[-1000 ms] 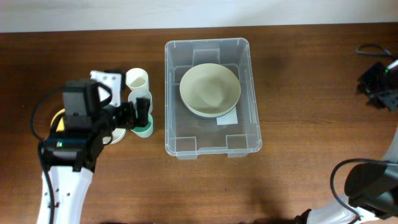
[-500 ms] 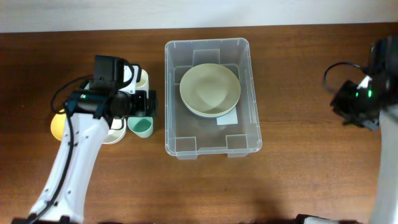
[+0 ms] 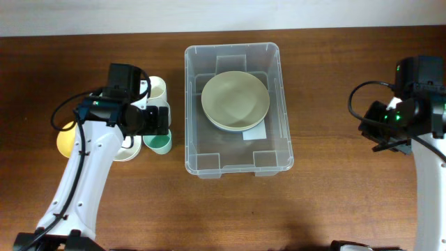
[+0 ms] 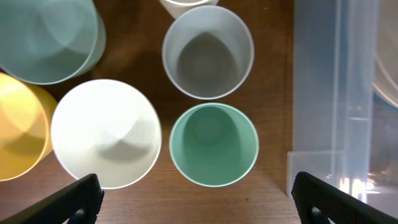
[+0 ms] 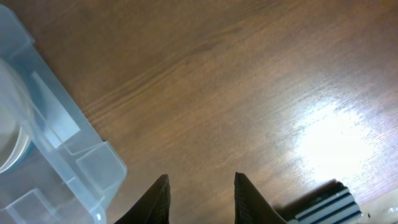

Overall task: Pack container
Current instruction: 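Move the left gripper down onto the green cup and grasp it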

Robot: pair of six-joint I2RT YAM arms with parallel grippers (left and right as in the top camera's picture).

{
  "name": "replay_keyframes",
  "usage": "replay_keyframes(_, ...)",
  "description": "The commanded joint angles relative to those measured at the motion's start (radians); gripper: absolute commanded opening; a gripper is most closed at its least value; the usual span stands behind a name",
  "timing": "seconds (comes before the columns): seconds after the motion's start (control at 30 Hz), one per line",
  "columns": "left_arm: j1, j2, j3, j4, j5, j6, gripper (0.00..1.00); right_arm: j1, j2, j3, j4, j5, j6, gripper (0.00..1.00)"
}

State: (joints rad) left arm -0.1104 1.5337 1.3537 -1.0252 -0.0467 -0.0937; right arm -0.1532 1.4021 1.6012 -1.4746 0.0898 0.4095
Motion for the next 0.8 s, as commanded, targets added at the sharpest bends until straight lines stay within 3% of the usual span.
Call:
replay_keyframes(0.0, 0.008, 0.039, 0.014, -0.001, -0.029, -0.002, 1.0, 0.01, -0.005, -0.036, 0.018, 0.02, -0.013, 0.29)
replay_keyframes(0.77, 0.008, 0.298, 0.005, 0.002, 0.006, -0.002, 0.98, 0.009, -0.005, -0.042, 0.035, 0.021, -0.036, 0.3)
